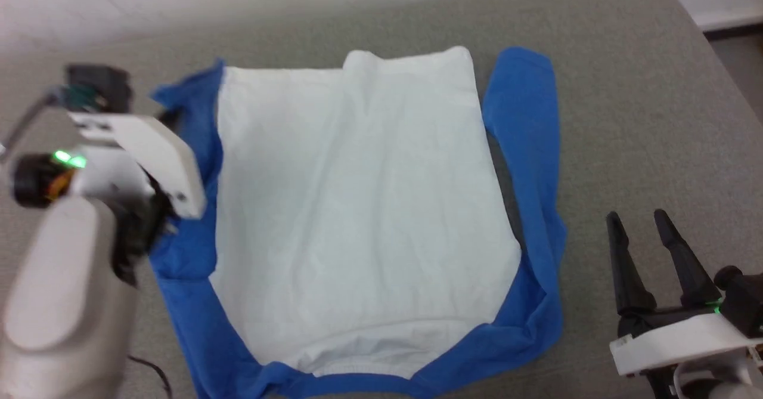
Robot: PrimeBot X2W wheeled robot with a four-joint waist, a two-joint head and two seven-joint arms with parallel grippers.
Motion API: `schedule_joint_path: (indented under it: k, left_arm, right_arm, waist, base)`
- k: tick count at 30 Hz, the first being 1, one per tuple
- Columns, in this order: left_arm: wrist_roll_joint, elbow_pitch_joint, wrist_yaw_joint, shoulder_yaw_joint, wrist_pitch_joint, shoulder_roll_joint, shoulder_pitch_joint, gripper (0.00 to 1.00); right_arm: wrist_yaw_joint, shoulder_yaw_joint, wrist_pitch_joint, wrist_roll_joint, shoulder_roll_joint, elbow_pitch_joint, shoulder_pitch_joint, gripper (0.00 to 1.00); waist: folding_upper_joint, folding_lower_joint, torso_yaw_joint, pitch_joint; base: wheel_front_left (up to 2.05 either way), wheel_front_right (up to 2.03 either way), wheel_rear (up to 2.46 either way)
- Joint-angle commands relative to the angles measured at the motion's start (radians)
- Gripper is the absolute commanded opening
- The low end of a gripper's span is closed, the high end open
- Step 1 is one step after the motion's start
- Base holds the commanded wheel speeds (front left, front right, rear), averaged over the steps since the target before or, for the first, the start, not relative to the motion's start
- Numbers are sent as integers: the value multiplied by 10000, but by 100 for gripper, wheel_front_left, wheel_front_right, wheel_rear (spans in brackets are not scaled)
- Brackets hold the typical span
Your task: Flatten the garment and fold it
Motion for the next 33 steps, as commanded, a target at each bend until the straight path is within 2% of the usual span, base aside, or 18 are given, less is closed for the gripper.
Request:
schedule_joint_path:
  k: [1,5,9,15,19,24,28,33]
  left_arm:
    - [-114,-393,-34,-122,5,-178,490,0]
    - [-317,-1691,-66,-745,138,-727,1782,0]
    - [-390,-2312,-105,-1598,42,-1460,2743,0]
    - [-700,-1513,-344,-2810,-392,-2963,3275,0]
    - [-755,-548,-508,-3507,-805,-3573,2867,0]
    - [-887,732,-262,-4322,-1813,-3802,2079,0]
    - [-1529,1514,-35,-5343,-2744,-3812,1675,0]
    - [-2173,2486,-93,-6547,-3458,-3814,1373,0]
  right_arm:
    - [-17,-73,71,-66,44,-116,143,100]
    - [-17,-248,286,-138,62,-300,401,100]
    - [-17,-303,418,-60,66,-394,522,100]
    - [-17,-325,479,55,68,-469,500,100]
    - [-17,-306,484,127,69,-468,372,100]
    - [-17,-254,368,308,69,-362,88,100]
    - [-17,-262,233,413,69,-88,-114,100]
    - [-17,-254,93,444,69,115,-271,100]
  waist:
    - [0,2,551,-828]
    - [0,2,605,-1105]
    - [0,2,560,-1236]
    - [0,2,298,-1110]
    - [0,2,10,-710]
    - [0,2,-387,-46]
    - [0,2,-560,370]
    - [0,2,-551,567]
  base:
    - [0,0,0]
    - [0,0,0]
    - [0,0,0]
    - [0,0,0]
    - [0,0,0]
    - [0,0,0]
    - [0,0,0]
    - [0,0,0]
